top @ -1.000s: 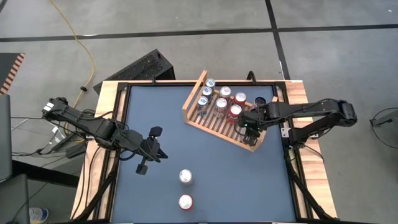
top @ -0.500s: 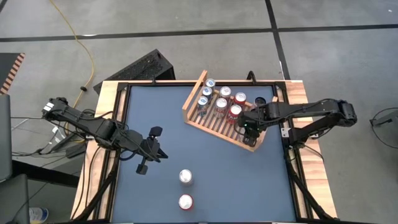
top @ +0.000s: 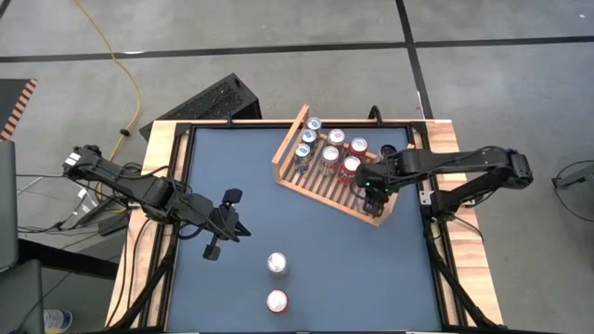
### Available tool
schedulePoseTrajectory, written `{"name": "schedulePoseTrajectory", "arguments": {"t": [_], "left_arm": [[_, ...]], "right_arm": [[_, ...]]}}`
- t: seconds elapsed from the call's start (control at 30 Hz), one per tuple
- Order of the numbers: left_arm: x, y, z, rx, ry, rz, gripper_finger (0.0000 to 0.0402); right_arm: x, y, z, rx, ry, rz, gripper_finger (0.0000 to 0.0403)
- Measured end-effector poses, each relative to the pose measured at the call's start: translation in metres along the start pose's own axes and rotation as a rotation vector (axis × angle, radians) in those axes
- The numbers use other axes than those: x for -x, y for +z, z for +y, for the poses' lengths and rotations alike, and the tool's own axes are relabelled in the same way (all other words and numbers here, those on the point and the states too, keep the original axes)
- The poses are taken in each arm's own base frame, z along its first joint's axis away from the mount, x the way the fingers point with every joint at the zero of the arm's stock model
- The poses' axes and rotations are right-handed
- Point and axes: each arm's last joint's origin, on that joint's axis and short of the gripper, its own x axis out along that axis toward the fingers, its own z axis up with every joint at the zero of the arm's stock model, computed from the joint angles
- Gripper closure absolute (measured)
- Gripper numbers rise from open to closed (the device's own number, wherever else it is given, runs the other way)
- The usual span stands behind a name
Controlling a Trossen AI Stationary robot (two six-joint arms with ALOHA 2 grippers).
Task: Place canned beverage on shelf
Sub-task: Put the white and pink soda can aligned with the other white and pink soda cans on the shelf, then put the silver soda can aligned with the other silver soda cans on the shelf
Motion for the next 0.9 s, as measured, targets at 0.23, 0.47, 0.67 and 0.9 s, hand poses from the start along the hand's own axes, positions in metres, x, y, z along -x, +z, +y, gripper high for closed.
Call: {"name": "schedulePoseTrajectory", "arguments": {"t": [0.23,0.47,0.67,0.9], "left_arm": [[0.0,-0.001,0.0,0.004,0.0,0.008,0.0402],[0.0,-0.001,-0.003,-0.056,-0.025,0.007,0.0402],[0.001,0.001,-0.008,-0.068,-0.045,-0.011,0.0402],[-0.018,-0.004,-0.021,-0.092,-0.077,0.049,0.0394]], "right_arm": [[0.02,0.002,-0.004,-0.002,-0.05,-0.004,0.0111],[0.05,0.004,-0.008,-0.017,-0.064,-0.014,0.0111],[0.08,0.008,-0.003,-0.002,-0.035,-0.111,0.0111],[0.115,-0.003,0.007,0.013,-0.002,-0.154,0.0111]]}}
